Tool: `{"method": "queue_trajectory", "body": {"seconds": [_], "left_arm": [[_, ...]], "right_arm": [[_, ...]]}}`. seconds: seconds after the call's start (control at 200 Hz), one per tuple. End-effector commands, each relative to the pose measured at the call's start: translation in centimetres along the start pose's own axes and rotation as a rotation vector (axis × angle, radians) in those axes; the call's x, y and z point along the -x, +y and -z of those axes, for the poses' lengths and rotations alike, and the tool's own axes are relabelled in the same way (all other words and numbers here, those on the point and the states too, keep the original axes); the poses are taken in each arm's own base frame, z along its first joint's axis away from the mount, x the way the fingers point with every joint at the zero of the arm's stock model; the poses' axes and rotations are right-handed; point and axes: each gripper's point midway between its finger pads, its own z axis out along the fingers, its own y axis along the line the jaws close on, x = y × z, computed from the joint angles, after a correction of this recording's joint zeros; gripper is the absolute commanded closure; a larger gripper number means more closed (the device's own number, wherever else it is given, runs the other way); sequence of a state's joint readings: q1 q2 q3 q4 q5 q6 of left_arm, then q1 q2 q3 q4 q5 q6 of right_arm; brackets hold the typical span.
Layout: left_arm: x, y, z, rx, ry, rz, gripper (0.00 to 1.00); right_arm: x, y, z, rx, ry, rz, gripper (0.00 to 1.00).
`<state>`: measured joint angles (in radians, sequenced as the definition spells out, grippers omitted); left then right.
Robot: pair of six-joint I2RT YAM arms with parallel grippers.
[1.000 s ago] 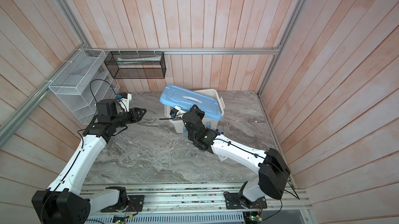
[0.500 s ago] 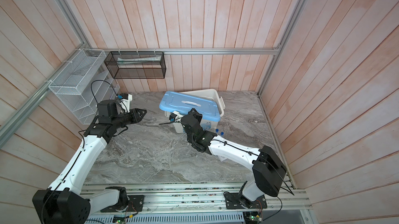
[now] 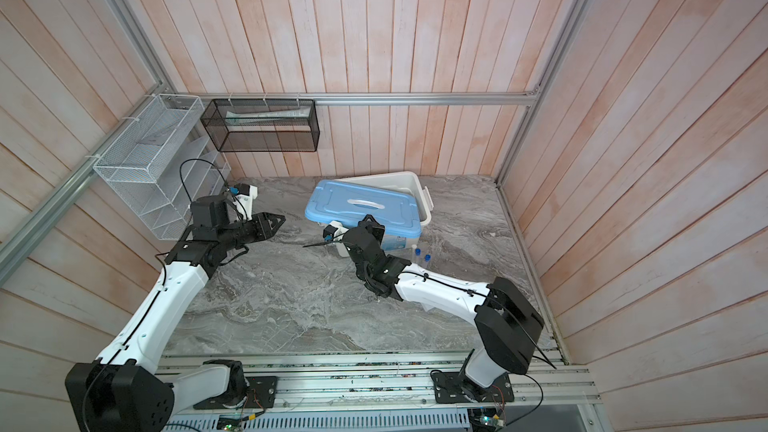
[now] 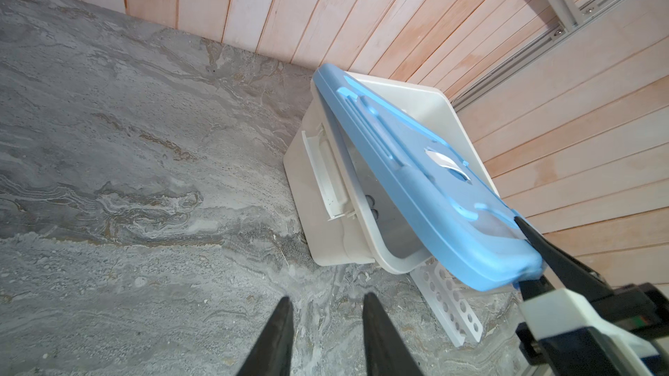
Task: Organize the chemistry lab equipment
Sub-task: 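Lower the blue lid onto the bin top with both grippers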
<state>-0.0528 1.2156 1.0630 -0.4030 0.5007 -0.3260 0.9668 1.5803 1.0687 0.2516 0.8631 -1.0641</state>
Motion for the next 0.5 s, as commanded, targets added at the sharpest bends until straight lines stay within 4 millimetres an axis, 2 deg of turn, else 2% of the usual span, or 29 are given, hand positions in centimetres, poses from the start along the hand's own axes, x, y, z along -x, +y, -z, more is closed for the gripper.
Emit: {"method": "queue_trajectory", "body": {"seconds": [0.0, 0.26, 0.495], "left_arm": [[-0.1, -0.4, -0.6, -0.039, 0.004, 0.016, 0.65], [0.2, -0.5, -2.0, -0.073, -0.003, 0.099, 0.64], [-0.5, -1.1, -4.5, -0.15, 0.028, 0.222, 0.62]], "right_arm": [[-0.2, 1.1, -0.1, 0.004, 0.011, -0.008, 0.94], [-0.6, 3.1, 0.1, 0.035, 0.01, 0.007, 0.94], [-0.4, 4.1, 0.4, 0.041, 0.008, 0.025, 0.94]]}}
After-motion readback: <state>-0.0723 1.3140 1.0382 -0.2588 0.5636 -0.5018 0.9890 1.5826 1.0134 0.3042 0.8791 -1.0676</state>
